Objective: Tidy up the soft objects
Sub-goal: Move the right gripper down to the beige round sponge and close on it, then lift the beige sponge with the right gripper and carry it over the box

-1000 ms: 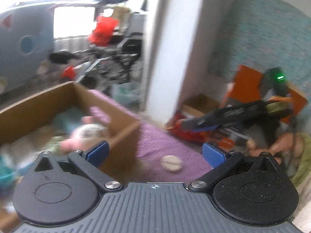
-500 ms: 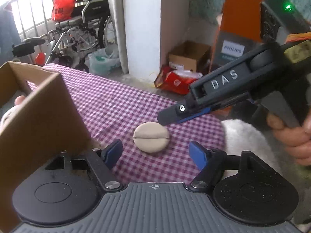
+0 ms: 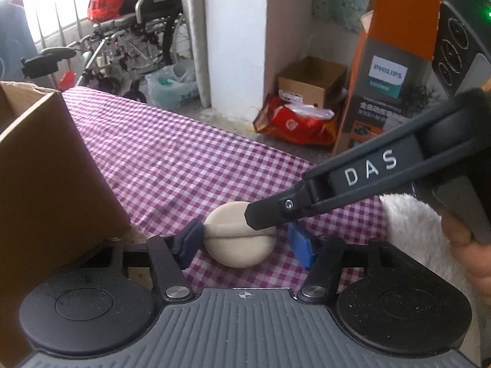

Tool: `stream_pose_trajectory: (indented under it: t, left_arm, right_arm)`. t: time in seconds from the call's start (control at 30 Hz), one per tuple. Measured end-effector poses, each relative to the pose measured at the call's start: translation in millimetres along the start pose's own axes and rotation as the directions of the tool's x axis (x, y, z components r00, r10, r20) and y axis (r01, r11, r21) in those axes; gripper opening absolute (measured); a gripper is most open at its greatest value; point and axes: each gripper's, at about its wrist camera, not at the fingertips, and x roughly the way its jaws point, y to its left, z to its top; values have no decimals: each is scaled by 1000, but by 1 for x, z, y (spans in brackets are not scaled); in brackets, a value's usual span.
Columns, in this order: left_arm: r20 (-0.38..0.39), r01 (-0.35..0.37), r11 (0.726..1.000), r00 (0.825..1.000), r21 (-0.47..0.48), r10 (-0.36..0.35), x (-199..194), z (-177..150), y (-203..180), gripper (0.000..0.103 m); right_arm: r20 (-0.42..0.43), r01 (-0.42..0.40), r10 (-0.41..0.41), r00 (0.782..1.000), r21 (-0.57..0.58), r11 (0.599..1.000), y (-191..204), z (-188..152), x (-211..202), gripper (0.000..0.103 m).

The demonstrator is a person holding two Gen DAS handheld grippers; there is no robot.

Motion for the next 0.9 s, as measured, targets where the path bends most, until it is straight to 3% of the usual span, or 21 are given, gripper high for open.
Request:
stream_pose_trajectory:
  t: [0.03,0.37,0.57,0.73,0.9]
  left_arm:
    - [4,-8,1000,1000,-2,8,1,0,-1,51]
    - [28,-18,998,999,-63,19,-24,-2,2,51]
    - [126,-44,994,990,-101,56,-85,-1,3,51]
    - [242,-158,980,953,-124,184,-151,6,12,51]
    - [294,-261,940,901,-221,319,-207,5,46,51]
  right_arm:
    - [3,4,-4,1000,-5,1000,1,-1,0,19]
    - [34,-27,28,999,-24,999,22,-8,-25,15]
    - [84,-97,108,991,-129,987,77,-5,-61,15]
    - [100,-192,228,968,-285,939,144,14,-71,15]
    - [24,-299,337,941,-406,863,216,35,-44,15]
